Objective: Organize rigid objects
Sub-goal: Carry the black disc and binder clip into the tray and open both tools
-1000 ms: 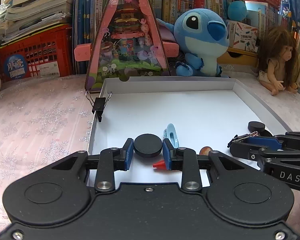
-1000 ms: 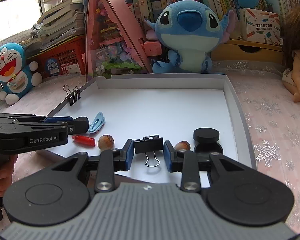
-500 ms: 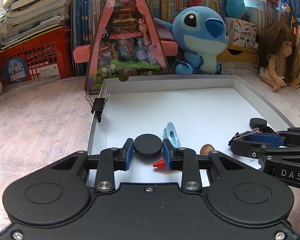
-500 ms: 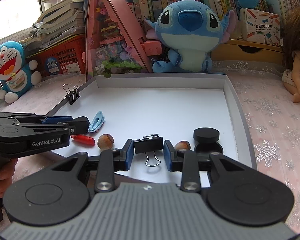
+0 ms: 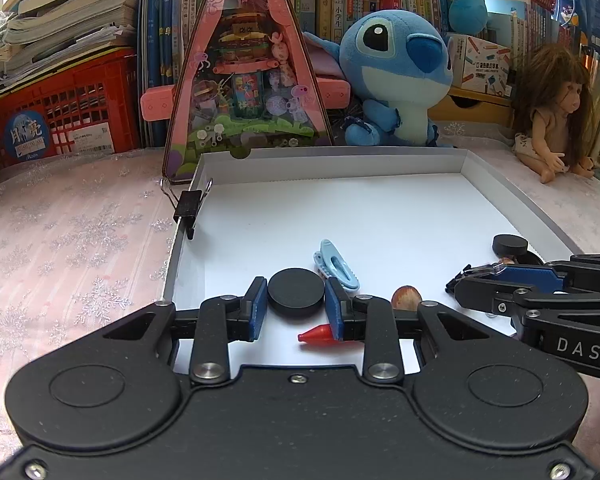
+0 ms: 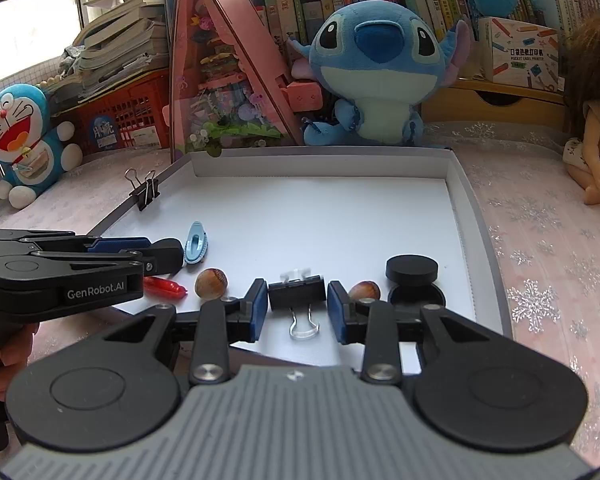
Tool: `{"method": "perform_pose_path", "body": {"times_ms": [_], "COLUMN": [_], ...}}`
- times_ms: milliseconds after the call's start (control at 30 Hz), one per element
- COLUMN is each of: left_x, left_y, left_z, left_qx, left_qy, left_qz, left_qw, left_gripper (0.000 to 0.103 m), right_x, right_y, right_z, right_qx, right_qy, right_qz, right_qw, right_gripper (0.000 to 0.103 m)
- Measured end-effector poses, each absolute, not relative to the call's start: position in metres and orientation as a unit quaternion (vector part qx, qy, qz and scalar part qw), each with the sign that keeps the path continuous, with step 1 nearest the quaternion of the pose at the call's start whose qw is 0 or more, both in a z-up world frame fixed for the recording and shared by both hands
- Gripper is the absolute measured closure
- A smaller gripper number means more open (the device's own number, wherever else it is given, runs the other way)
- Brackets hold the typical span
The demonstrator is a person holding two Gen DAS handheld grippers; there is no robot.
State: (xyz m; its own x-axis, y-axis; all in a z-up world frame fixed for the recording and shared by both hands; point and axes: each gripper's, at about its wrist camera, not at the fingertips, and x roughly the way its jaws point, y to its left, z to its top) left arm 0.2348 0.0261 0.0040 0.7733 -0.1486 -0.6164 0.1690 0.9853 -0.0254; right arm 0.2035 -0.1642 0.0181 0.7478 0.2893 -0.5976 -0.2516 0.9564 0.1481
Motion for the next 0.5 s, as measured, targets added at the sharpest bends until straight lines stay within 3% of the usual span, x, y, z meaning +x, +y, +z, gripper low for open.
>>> {"method": "perform_pose_path", "body": {"times_ms": [67, 200, 500], "left_x": [0.234, 0.229, 0.204], "left_y": [0.026, 0.028, 0.032], "left_z": [0.006, 0.014, 0.031], "left_qx": [0.019, 0.022, 0.021], "left_qy": [0.326, 0.315, 0.298], "left_qz": [-0.083, -0.078, -0.084], "left_qw": [0.942, 0.946, 0.951], "left_gripper": [0.073, 0.068, 0.055], "right_x": [0.203, 0.199, 0.177], "right_y": [-0.164, -0.166, -0.171], "right_z": [0.019, 0.026, 0.04], "right_qx": [0.029, 0.03, 0.017], "right_qy": [0.326, 0.316, 0.293], "right_qz": [0.146, 0.147, 0.154], "right_qw": [0.934, 0.937, 0.943], "right_gripper": [0.06, 0.047, 0.041]}}
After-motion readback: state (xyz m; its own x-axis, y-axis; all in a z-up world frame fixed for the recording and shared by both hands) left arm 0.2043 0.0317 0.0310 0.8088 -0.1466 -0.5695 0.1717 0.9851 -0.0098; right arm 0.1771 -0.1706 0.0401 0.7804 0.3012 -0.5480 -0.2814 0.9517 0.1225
